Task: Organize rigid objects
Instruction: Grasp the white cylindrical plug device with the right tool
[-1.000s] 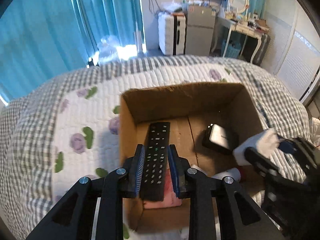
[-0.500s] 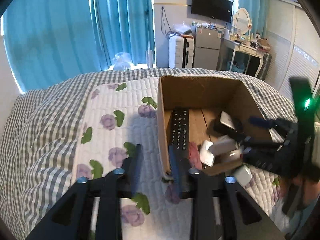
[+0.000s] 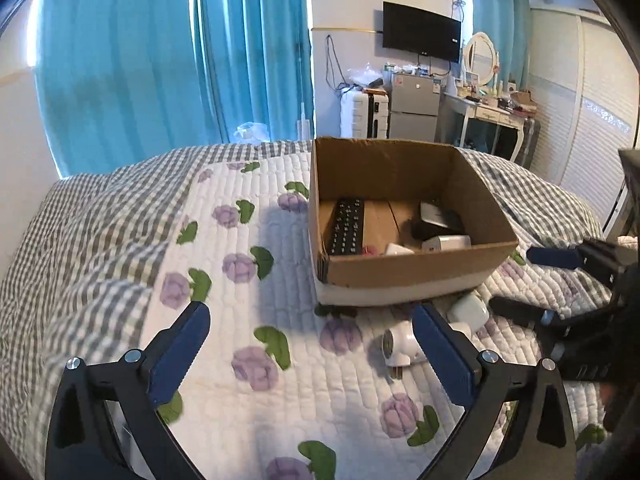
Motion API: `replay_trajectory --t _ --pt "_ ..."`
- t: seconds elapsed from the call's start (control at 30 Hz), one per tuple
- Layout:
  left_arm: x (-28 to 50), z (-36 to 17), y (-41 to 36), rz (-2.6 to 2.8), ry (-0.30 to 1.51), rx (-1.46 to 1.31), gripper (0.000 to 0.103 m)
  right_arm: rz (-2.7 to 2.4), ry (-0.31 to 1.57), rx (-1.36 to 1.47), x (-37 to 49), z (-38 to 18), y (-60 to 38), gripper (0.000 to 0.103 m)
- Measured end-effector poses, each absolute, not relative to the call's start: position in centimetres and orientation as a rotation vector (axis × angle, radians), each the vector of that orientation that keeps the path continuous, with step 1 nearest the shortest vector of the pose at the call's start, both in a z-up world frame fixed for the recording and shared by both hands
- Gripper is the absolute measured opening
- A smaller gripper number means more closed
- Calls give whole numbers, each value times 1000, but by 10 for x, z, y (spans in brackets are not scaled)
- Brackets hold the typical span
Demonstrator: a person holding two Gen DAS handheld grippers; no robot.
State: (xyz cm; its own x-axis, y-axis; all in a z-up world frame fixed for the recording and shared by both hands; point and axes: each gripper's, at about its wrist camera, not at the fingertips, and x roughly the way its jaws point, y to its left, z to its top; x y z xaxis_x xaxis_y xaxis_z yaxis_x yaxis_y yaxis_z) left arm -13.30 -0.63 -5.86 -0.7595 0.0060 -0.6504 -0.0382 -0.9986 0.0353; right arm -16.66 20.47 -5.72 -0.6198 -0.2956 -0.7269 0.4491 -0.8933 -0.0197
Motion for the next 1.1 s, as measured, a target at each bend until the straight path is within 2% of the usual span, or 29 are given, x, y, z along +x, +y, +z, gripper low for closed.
replay_trajectory --t 0.23,0.4,0.73,0.83,0.93,1.0,1.1 --pt "-136 -97 -6 2941 146 -1200 103 -2391 417 1104 -159 -109 185 80" --pt "-139 -117 -14 2935 128 -1285 103 -2353 455 1110 -171 -124 179 80" --pt "-143 -128 -28 2940 46 -1369 103 -2201 695 1165 -199 -162 147 80" --pt "-145 -130 -29 2939 32 -1388 103 -2179 689 1171 -205 -170 142 78" --pt "-145 -132 -30 2940 29 -1402 103 -2161 671 1194 -208 -178 137 65" --pt "-145 -132 -30 2939 25 -1401 103 -2164 613 1222 -207 -182 138 52" --pt "-146 -132 -31 2942 24 -1403 103 -2212 479 1254 -199 -178 147 45"
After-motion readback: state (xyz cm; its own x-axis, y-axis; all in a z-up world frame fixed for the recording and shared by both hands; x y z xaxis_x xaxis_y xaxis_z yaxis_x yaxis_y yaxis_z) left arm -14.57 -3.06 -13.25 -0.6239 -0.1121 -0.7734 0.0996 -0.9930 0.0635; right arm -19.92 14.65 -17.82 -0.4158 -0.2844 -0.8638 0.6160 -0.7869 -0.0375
